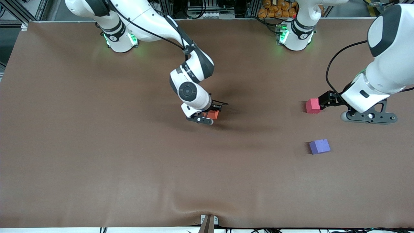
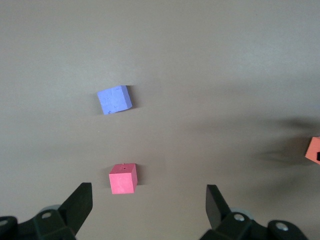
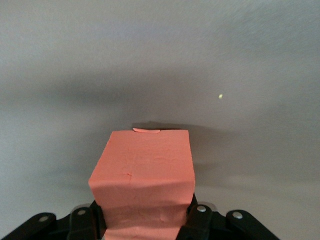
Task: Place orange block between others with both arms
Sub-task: 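Carry the orange cube midtable with the right gripper while the left gripper approaches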
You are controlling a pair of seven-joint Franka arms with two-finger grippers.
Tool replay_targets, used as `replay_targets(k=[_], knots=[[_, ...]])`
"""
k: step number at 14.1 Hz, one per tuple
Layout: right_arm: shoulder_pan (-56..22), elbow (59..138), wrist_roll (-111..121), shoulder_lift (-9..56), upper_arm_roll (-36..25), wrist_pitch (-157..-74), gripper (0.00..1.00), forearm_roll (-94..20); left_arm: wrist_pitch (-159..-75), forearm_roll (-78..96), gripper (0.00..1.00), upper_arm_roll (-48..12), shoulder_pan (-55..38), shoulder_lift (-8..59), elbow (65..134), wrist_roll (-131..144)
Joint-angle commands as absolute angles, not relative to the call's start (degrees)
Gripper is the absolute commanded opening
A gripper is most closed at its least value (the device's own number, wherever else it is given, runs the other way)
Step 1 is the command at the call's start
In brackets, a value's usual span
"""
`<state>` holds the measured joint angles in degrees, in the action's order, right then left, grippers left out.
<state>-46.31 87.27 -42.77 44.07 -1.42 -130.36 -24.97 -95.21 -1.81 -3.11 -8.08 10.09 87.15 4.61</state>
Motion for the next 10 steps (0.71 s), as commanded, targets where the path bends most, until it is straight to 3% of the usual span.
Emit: replay_targets(k=[1,8,9,10], knots=[[-45.97,83.59,-39.31,46.93,-2.2,-129.99,0.0,-25.84,-95.71,-0.7,1.0,-3.16,-8.17,11.68,86.4,4.74],[-43.24,83.5,-35.59,46.93,-2.46,-129.46,0.1,-19.34,-100.2,4.66,1.0,-3.52,-10.98,16.43,86.22,8.17],[-43.24,83.5,-35.68,46.93,-2.46,-129.55,0.31,-19.25,-100.28,4.48,1.0,-3.52,-11.6,16.7,86.22,8.87],[-43.42,83.5,-35.86,46.93,-2.46,-129.72,0.84,-19.16,-100.72,4.57,1.0,-3.52,-11.86,17.31,86.05,9.92]])
